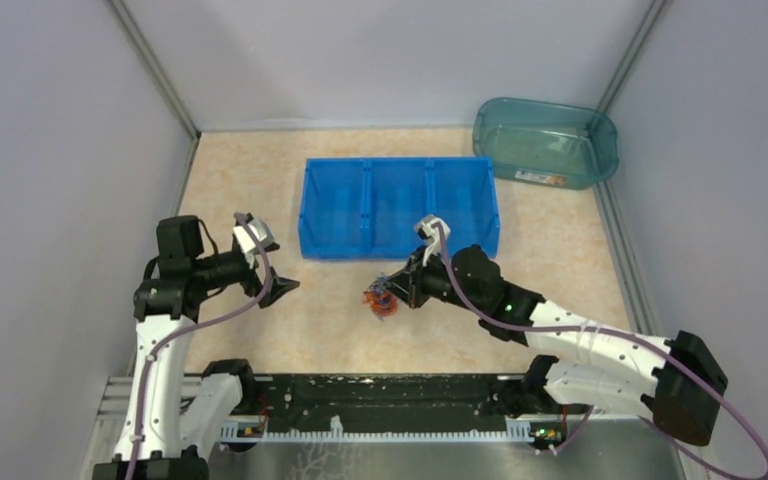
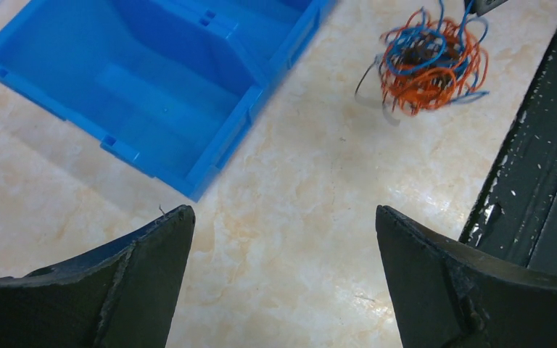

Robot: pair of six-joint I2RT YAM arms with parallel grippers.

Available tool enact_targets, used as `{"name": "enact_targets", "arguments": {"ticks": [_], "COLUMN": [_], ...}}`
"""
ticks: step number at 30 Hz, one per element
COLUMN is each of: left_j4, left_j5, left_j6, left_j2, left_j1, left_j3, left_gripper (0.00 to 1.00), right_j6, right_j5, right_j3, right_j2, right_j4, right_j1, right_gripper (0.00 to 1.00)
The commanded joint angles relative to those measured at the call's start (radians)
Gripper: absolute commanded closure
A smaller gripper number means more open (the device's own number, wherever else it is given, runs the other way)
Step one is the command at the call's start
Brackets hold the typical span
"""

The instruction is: Untangle the cables

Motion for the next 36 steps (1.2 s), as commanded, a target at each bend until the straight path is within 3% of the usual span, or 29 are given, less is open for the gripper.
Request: {"name": "enact_targets", "arguments": {"ticks": [1, 6, 9, 15, 21, 29, 36], "left_j4": [-0.05, -0.031, -0.029, -0.059, 0.057, 0.021, -0.014], "left_j5": [0.148, 0.255, 0.248, 0.24, 0.277, 0.337, 0.299], "left_j6": [0.073, 0.076, 0.111, 0.282, 0.236, 0.298, 0.344], "left_j2": [-0.061, -0.125, -0.143, -0.154, -0.154, -0.118, -0.106], "left_j1": [-0.001, -0.001, -0.005, -0.011, -0.018, -0.076, -0.178], "left_j3": [0.024, -0.025, -0.07, -0.147, -0.21, -0.207, -0.215], "left_gripper": [0.0, 0.01, 0.01, 0.06, 0.1, 0.21, 0.34], "right_j6": [-0.04, -0.039, -0.034, -0.002, 0.003, 0.009, 0.01], "right_j5": [-0.065, -0.088, -0.091, -0.135, -0.154, -0.15, -0.126], "right_j3": [0.132, 0.234, 0.271, 0.303, 0.356, 0.421, 0.43], "right_j2": [0.085, 0.192, 0.238, 0.306, 0.349, 0.384, 0.377], "right_j4": [0.068, 0.122, 0.14, 0.202, 0.207, 0.195, 0.204], "right_j1": [0.088, 0.153, 0.165, 0.176, 0.198, 0.218, 0.229], "right_gripper": [1.0, 1.0, 1.0, 1.0, 1.0, 1.0, 1.0]}}
